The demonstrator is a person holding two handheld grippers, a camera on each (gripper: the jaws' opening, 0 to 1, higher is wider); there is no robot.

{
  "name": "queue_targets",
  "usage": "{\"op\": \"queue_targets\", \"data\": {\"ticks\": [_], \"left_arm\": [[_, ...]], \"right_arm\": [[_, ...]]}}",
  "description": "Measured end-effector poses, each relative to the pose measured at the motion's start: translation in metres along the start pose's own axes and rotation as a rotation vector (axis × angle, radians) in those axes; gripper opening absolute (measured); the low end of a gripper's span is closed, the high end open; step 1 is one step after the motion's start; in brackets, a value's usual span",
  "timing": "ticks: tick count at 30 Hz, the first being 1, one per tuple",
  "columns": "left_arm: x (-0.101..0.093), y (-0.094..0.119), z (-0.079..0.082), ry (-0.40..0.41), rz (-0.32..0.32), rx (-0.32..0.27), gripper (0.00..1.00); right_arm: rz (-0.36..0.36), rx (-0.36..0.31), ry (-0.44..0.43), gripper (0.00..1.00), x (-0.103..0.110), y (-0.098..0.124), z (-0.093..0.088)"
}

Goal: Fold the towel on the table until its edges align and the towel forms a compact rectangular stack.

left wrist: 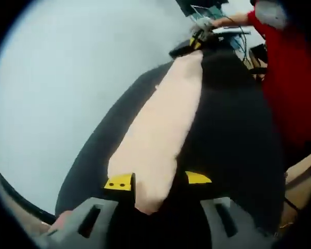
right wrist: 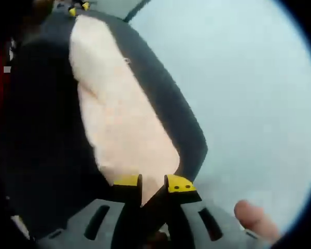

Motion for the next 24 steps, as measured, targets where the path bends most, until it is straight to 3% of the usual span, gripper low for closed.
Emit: {"op": "queue_targets", "data": {"ticks": [2, 4, 5, 7, 12, 15, 18, 20, 21, 24], "left_arm": [[-0.003, 0.000, -0.002, -0.099, 0.041, 0.067, 0.28], [-0.005, -0.002, -0.004, -0.187, 0.071, 0.120, 0.27], [-0.004, -0.005, -0.004, -0.200, 0.082, 0.124, 0.27], [-0.005, -0.010, -0.001, -0.206, 0.089, 0.107, 0.26], [-0.006, -0.023, -0.009, -0.279, 0.060, 0.146, 0.26], [-0.006, -0.027, -0.011, -0.292, 0.070, 0.150, 0.24], [-0.005, -0.030, -0.014, -0.317, 0.113, 0.208, 0.03], [-0.006, -0.032, -0.010, -0.307, 0.122, 0.172, 0.02], [-0.007, -0.031, -0.009, -0.307, 0.113, 0.189, 0.02], [-0.001, -0.025, -0.016, -0.243, 0.149, 0.172, 0.00]], "right_arm": [[0.000, -0.019, -0.008, 0.15, 0.016, 0.005, 0.000], [-0.016, -0.006, 0.068, 0.15, 0.024, 0.005, -0.002], [-0.041, 0.017, 0.137, 0.15, 0.028, 0.003, -0.005], [-0.064, 0.030, 0.187, 0.16, 0.031, -0.002, -0.006], [-0.031, 0.015, 0.169, 0.19, 0.038, -0.016, -0.003], [-0.032, 0.050, 0.249, 0.19, 0.041, -0.026, -0.006], [-0.051, 0.062, 0.300, 0.07, 0.044, -0.032, -0.008], [-0.088, 0.103, 0.332, 0.02, 0.044, -0.034, -0.010], [-0.097, 0.123, 0.340, 0.01, 0.044, -0.035, -0.012], [-0.080, 0.125, 0.362, 0.00, 0.042, -0.028, -0.010]]}}
Point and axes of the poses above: the point that each gripper's makers call its tool centre point, and the gripper's own axes: y roughly backward along the fingers, x roughly to its left, z roughly out of its top, the point moved 10 cm from there along y, roughly backward along the fingers, and after that the axes turned 7 degrees about -y, right-handed, at the moved point
